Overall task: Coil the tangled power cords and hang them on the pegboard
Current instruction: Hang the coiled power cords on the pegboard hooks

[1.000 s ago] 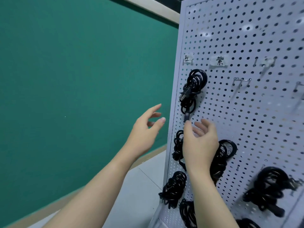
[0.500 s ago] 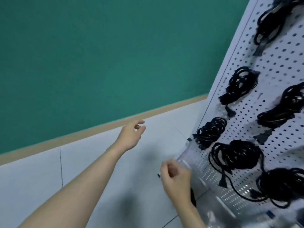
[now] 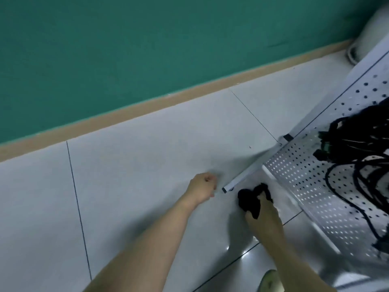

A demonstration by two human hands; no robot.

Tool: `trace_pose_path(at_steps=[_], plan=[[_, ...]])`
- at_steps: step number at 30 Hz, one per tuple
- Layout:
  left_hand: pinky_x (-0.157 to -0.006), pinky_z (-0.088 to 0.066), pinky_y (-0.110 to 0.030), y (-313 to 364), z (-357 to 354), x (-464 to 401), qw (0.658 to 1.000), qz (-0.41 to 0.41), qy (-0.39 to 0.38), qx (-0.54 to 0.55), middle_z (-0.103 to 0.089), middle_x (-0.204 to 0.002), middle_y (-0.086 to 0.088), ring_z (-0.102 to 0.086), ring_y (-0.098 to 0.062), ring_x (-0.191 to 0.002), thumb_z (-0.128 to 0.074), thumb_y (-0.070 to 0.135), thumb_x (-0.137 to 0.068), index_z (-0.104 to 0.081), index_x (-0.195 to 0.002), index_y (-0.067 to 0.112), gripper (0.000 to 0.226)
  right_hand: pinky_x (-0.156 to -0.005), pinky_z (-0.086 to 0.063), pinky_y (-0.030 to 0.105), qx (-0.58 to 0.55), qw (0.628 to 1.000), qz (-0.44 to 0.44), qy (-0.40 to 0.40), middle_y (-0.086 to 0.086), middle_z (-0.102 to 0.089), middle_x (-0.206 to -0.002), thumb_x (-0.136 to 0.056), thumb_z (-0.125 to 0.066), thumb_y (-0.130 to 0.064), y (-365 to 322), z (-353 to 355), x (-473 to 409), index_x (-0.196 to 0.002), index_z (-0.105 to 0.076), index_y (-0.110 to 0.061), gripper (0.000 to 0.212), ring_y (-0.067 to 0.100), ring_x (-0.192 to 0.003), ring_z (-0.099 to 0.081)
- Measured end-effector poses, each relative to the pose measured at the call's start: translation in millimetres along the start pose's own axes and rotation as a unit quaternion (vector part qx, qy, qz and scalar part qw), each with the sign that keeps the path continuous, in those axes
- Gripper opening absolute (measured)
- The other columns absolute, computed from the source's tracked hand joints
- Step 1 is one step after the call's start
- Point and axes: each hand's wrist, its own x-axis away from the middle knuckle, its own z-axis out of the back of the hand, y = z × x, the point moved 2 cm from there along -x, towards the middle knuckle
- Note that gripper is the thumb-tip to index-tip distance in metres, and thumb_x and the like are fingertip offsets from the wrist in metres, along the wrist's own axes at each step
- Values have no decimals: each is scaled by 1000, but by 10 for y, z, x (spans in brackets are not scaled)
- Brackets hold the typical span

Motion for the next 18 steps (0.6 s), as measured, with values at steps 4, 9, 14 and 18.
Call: trace_pose_path(at_steps=[4,9,14,18], plan=[[-57,-48,-26,-167,-467,-270,997,49,-64,-19,-66,-87,-13,-60,-21,-60,-51,18,-101,-65,-97,12,15,-78,-52,35,26,999,-4,33,8,-70,-107,-89,-68,-25,108,-174,-184,-120,-63,-10,34,25,-93,-62],[-53,-44,-21,-375,-852,-312,986,96,-137,-3,-61,-84,-8,-54,-11,-61,-51,12,-103,-64,-107,9,14,-81,-59,45,20,999,-35,2,9,-70,-108,-87,-70,-28,89,-335,-374,-129,-56,-14,46,29,-97,-65],[-60,-41,-22,-300,-845,-364,981,97,-167,27,-61,-78,3,-53,-9,-66,-61,32,-103,-70,-110,19,17,-75,-54,33,-144,988,-61,4,4,-70,-110,-90,-72,-35,63,-325,-200,-141,-49,-17,58,19,-94,-65],[-56,-47,-18,12,-627,-326,984,66,-158,49,-64,-71,3,-58,-9,-63,-71,30,-97,-70,-104,13,19,-68,-53,30,-242,969,-29,40,-4,-69,-99,-89,-73,-37,-152,-117,-116,-124,-56,-24,42,10,-86,-66]])
